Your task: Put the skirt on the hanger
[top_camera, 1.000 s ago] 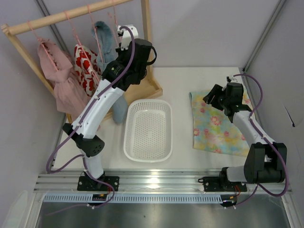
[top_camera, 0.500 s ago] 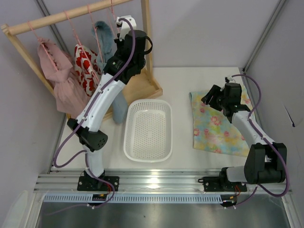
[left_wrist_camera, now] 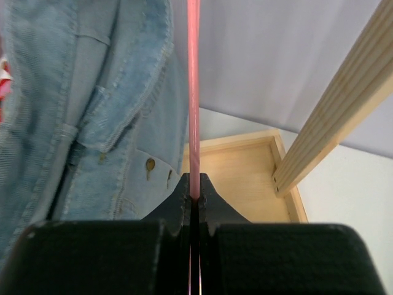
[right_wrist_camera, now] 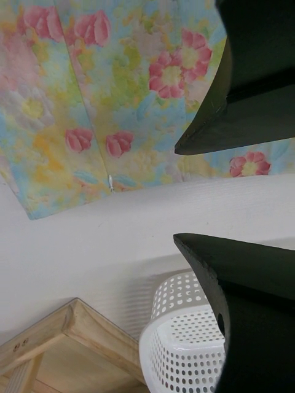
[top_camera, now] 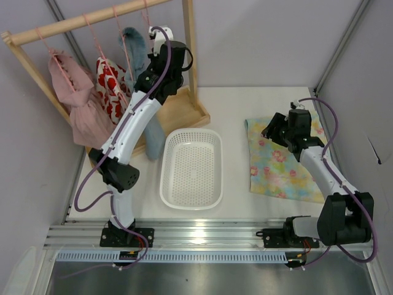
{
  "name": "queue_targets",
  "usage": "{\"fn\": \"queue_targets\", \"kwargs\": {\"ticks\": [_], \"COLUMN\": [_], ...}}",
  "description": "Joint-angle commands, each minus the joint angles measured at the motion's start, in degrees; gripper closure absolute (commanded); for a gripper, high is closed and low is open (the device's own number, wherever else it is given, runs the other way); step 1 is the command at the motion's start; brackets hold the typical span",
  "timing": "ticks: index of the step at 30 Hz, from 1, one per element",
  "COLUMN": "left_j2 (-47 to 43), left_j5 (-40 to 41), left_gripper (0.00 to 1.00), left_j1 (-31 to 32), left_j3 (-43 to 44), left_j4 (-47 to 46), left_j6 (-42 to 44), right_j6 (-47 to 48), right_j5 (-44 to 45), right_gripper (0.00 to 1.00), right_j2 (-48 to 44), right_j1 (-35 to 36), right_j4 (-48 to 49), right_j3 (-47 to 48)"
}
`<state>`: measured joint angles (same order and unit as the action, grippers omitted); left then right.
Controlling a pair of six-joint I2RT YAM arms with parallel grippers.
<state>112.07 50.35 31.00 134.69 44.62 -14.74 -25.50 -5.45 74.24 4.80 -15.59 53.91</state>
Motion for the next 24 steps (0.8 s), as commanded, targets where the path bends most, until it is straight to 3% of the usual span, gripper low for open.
{"fn": "queue_targets", "kwargs": {"ticks": [1,4,9,11,14,16,24], "left_j2": [-2.2,-3.7,-6.3,-8.5,-13.1,-16.0,-27.2], "left_j5": [-3.1,-4.5,-5.9,-8.3,-7.0,-6.1,-7.0], "left_gripper": [0.97,0.86,0.39,0.30,0.07,0.01,0.01], "left_j1": [-0.6,-0.5,-0.5,-0.1,2.6,5.7,22.0], "left_j3": [-1.0,-2.9,-5.1,-5.1,-7.1,-10.3,-23.4], "left_j4": [-0.9,-1.2,-0.3,1.2,0.7,-0.8,-3.4], "left_j6": [-1.8,-2.4,-2.7,-2.7,-1.3,0.8,-2.5], "right_j6": [0.0,-1.5,-3.6,-5.3,-7.6,-8.4,-16.1], "right_j5": [2.7,3.4,3.6,3.3,4.3,5.4,14.5], "right_gripper": [0.39,0.37,0.29,0.24,0.19,0.19,0.09], "right_j2": [-2.7,-4.0,-5.9,-7.3,-9.8,-11.5,-18.5], "right_j1": [0.0,-0.7,-2.9,-4.3,-8.0,-9.4,-18.0], "right_j4": [-1.9,-3.6,-6.5,-9.3,-13.6,-15.9,-26.0], "right_j3": [-0.6,-1.0,-0.4,0.2,1.5,1.5,1.8]}}
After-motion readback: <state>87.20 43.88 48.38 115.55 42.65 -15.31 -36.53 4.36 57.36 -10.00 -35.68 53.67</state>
